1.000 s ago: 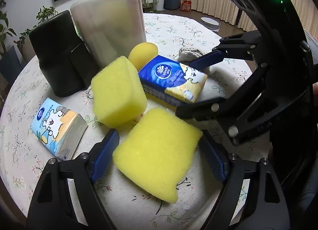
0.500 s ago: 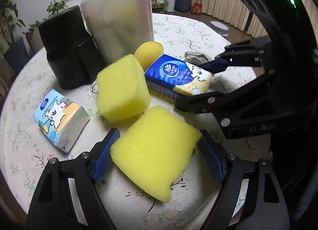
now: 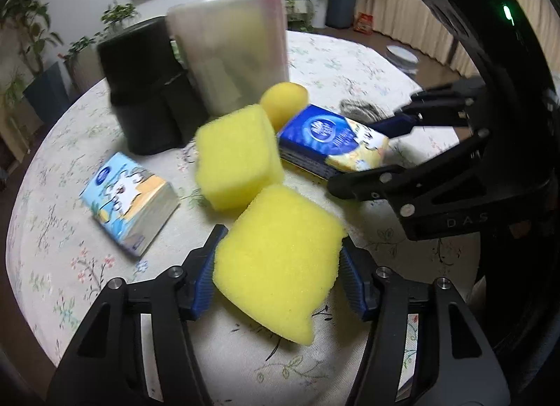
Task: Organize soft objects
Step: 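Grasp the yellow rectangular sponge with the left tool while the right tool grasps the blue Vinda tissue pack, then carry both items to the white tray and open both tools to release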
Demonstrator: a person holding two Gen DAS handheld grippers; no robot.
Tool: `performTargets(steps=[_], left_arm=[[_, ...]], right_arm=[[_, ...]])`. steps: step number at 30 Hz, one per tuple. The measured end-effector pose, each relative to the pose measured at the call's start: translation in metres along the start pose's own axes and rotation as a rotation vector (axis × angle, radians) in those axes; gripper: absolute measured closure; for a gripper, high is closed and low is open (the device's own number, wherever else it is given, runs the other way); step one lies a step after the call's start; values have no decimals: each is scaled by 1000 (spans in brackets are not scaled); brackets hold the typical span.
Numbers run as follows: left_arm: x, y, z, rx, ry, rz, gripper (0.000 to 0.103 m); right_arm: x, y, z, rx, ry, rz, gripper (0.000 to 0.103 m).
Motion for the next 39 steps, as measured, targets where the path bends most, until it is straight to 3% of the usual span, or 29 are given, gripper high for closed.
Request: performTargets(steps=[10,22,32,39], left_arm=[[13,17,28,-40,-71,214,46],[40,15,66,-114,-167,297,46],[81,6,75,-124,-222,354,46],[131,-10,76,-120,-257,391,46]], right_arm=[[2,3,21,-32,3,-4,47],[-7,23,66,-46,-23,-35,47],[-56,36,87,-49,14,-113,47],[-108,31,85,-51,73,-180,47]])
Point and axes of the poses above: each gripper's, at about its wrist camera, not at the fingertips, and z roughly against the way its jaws point, x to its left, y to its underside, the point moved 2 cm from there along -z, roughly the way its jaws point, and after that the axes turned 5 degrees about y, right-handed, at the moved point
